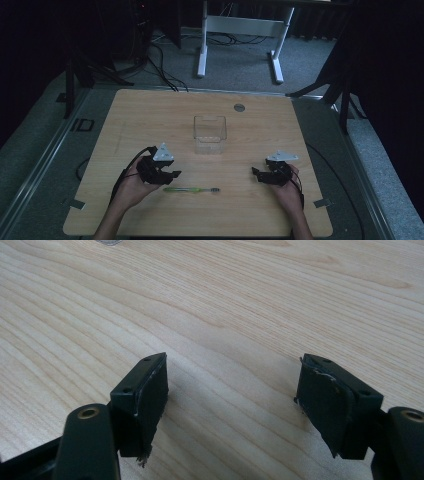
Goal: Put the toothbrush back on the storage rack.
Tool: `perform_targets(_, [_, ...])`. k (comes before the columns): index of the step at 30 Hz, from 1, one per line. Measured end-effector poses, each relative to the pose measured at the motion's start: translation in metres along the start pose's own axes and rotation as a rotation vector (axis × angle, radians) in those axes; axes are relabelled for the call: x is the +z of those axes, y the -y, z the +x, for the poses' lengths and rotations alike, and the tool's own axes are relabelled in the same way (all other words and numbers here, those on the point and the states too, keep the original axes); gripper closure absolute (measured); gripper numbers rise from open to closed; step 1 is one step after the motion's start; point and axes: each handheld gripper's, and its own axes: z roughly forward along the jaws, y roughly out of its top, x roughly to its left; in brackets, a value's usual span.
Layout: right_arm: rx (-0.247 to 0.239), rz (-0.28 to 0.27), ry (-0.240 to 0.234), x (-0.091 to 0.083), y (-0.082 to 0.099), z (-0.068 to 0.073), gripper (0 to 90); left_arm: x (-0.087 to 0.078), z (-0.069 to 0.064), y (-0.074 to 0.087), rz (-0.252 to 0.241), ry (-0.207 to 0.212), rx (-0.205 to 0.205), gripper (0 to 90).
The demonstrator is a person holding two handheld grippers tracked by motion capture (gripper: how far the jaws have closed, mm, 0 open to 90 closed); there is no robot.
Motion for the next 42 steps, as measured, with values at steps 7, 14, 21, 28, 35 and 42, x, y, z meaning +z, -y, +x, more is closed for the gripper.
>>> perform_targets(7, [-0.001,0.0,0.0,0.0,0.0,0.0,28.5,0.002,0.0,0.0,0.008,0.026,0.008,51.0])
perform_targets(14, [0.001,0.0,0.0,0.0,0.0,0.0,28.5,0.003,-0.001,-0.001,0.019,0.048,0.022,51.2])
perform_targets(21, [0.002,0.001,0.0,0.0,0.0,0.0,28.4,0.005,-0.003,-0.002,0.035,0.066,0.046,51.6])
perform_targets(28, [0.002,0.001,0.0,0.0,0.0,0.0,28.5,0.007,-0.005,-0.003,0.045,0.084,0.059,52.2])
perform_targets(35, [0.002,0.001,0.0,0.0,0.0,0.0,28.5,0.009,-0.006,-0.005,0.066,0.092,0.082,52.3])
perform_targets(42, [0.002,0.001,0.0,0.0,0.0,0.0,28.5,0.013,-0.008,-0.007,0.086,0.103,0.1,53.3])
